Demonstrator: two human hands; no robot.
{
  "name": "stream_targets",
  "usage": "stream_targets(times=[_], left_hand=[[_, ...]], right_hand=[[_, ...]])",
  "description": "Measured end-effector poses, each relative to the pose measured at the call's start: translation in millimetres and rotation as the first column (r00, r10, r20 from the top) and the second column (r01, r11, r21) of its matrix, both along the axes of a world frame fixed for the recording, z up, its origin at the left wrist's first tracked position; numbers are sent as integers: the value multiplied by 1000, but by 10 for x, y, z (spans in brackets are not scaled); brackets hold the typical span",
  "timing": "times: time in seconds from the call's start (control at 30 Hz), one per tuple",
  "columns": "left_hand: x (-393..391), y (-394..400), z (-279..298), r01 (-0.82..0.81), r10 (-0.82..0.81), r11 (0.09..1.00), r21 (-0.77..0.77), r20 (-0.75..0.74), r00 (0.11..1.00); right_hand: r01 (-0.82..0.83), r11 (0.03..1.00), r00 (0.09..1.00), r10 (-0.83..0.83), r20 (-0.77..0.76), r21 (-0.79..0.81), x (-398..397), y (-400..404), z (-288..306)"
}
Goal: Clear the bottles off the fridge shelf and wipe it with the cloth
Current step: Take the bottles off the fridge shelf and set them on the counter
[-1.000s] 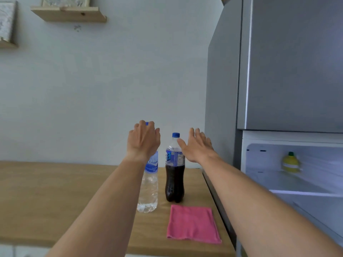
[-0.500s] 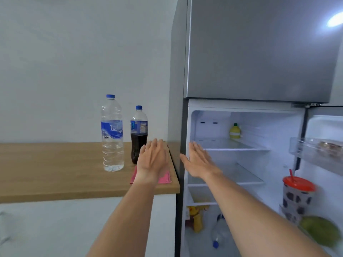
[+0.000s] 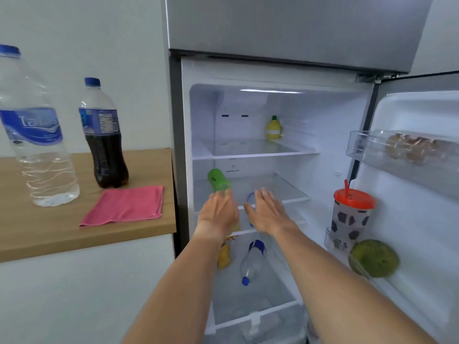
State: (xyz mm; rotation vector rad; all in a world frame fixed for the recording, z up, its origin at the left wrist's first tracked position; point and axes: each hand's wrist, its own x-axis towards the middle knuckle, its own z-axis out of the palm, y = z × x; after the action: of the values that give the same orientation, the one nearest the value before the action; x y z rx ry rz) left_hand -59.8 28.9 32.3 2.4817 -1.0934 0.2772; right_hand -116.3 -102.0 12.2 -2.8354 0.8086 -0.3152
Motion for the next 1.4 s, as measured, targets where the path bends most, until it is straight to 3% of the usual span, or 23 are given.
stream_targets(times=[0.17, 0.3, 0.67, 0.87, 1.0, 1.13, 1.27, 1.4], left_hand=[[536, -539, -349, -109, 112, 989, 102, -31, 993], [948, -852, -623, -170, 162, 972, 163, 58, 985], [1394, -1315, -1063, -242, 238, 969, 36, 96, 967], [1270, -1152, -956, -221, 211, 975, 18, 225, 951], [1128, -979, -706, -154, 173, 984, -91, 270, 947], [956, -806, -290, -84, 147, 966, -246, 248, 958], [698, -621, 12, -109, 167, 896, -431, 99, 981], [419, -355, 196, -72, 150, 886, -458, 137, 979]], right_hand=[[10, 999, 998, -8, -57, 42, 436, -485, -486], [16, 998, 997, -12, -82, 53, 749, -843, -781], [-18, 998, 1000, 18, 2, -63, 940, -1232, -1189], [74, 996, 996, -71, 44, -58, 749, -1082, -1129], [103, 994, 993, -101, 52, -24, 538, -983, -996], [106, 994, 990, -103, 97, -30, 343, -811, -708], [110, 993, 988, -103, 117, -53, 108, -625, -416], [121, 990, 987, -111, 117, -77, -149, -435, -181]])
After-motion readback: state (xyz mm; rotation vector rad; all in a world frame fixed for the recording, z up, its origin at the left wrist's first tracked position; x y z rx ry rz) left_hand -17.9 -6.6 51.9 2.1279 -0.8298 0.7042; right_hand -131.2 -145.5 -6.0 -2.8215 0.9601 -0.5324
